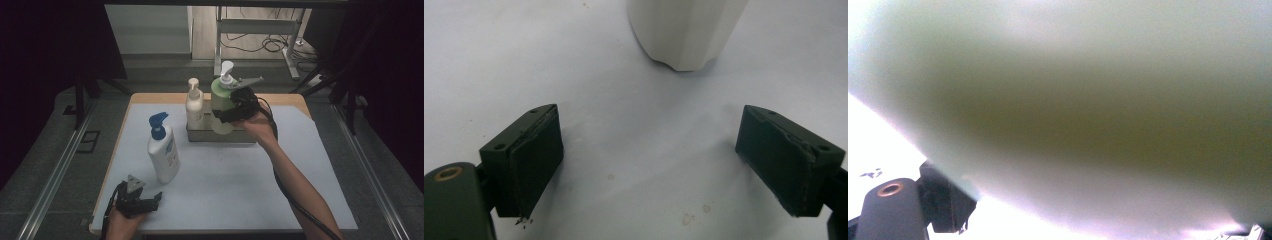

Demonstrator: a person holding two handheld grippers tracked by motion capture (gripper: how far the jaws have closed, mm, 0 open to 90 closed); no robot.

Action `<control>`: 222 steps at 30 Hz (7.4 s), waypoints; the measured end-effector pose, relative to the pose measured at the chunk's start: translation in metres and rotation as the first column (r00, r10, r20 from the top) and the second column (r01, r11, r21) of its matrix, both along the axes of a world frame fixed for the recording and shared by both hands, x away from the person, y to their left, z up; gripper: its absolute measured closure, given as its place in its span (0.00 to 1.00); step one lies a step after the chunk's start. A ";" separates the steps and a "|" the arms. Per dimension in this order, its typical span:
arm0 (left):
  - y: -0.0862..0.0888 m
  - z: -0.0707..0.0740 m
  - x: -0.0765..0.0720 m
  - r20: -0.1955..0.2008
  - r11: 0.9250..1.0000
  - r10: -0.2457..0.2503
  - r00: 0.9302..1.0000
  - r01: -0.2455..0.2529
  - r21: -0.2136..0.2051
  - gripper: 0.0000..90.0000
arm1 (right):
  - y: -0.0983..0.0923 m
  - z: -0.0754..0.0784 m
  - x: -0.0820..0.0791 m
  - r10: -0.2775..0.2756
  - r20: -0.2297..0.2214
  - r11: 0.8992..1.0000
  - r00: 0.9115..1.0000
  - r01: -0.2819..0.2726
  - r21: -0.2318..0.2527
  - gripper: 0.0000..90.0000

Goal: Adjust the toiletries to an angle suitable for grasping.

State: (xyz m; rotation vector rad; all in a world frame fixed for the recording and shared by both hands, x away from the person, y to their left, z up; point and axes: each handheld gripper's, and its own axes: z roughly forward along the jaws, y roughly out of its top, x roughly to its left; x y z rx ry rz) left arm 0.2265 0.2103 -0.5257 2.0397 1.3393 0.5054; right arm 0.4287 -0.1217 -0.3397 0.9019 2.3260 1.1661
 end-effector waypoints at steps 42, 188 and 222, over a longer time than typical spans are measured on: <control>0.000 0.000 0.000 0.000 1.000 0.000 1.000 0.000 -0.001 0.13 | 0.017 -0.038 0.042 -0.055 -0.016 0.997 0.998 0.054 -0.049 0.14; 0.000 0.000 0.000 0.000 1.000 0.001 1.000 -0.001 0.000 0.12 | -0.018 -0.116 0.060 -0.120 -0.203 0.992 0.972 0.112 -0.054 1.00; 0.000 0.000 0.000 0.000 1.000 0.001 1.000 -0.001 0.000 0.12 | -0.030 -0.098 0.042 -0.108 -0.157 0.992 0.982 0.097 -0.076 0.81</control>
